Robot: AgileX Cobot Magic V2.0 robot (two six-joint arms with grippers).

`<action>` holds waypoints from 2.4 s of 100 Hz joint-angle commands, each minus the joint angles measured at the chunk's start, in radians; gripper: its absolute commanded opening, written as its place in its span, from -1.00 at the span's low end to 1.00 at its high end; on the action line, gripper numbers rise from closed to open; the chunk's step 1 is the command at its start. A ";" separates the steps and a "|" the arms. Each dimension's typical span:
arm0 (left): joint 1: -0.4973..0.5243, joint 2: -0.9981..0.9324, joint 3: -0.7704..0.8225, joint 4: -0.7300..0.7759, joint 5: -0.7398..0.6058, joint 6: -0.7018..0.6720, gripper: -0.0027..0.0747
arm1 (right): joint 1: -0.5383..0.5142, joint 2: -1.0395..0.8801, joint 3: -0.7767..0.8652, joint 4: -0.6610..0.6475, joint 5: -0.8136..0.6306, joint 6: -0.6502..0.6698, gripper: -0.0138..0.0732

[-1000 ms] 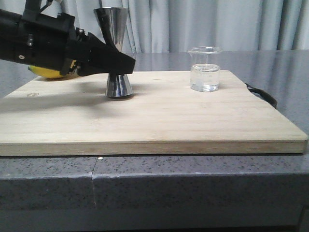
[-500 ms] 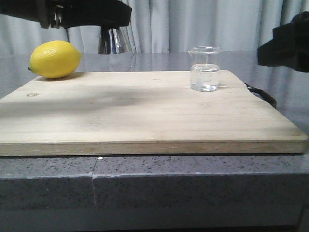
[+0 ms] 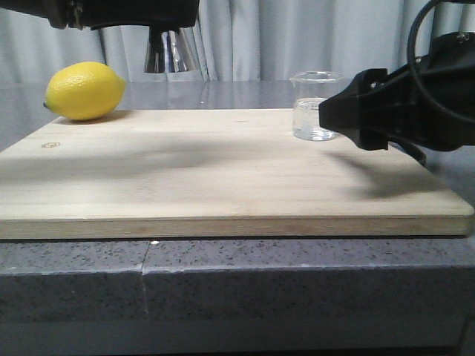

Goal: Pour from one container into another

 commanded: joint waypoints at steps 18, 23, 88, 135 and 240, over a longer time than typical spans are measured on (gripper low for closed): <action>-0.008 -0.042 -0.025 -0.062 0.091 -0.014 -0.98 | 0.002 0.067 -0.023 -0.024 -0.229 -0.012 0.41; -0.008 -0.042 -0.025 -0.062 0.091 -0.014 -0.98 | 0.002 0.080 -0.023 -0.024 -0.249 -0.007 0.41; -0.008 -0.042 -0.025 -0.043 0.101 -0.032 -0.98 | 0.002 0.223 -0.173 -0.029 -0.287 -0.003 0.41; -0.008 -0.042 -0.025 -0.041 0.115 -0.032 -0.98 | 0.002 0.256 -0.209 -0.032 -0.285 -0.003 0.07; -0.008 -0.042 -0.025 -0.020 0.110 -0.005 -0.98 | 0.027 -0.157 -0.423 -0.308 0.292 -0.003 -0.05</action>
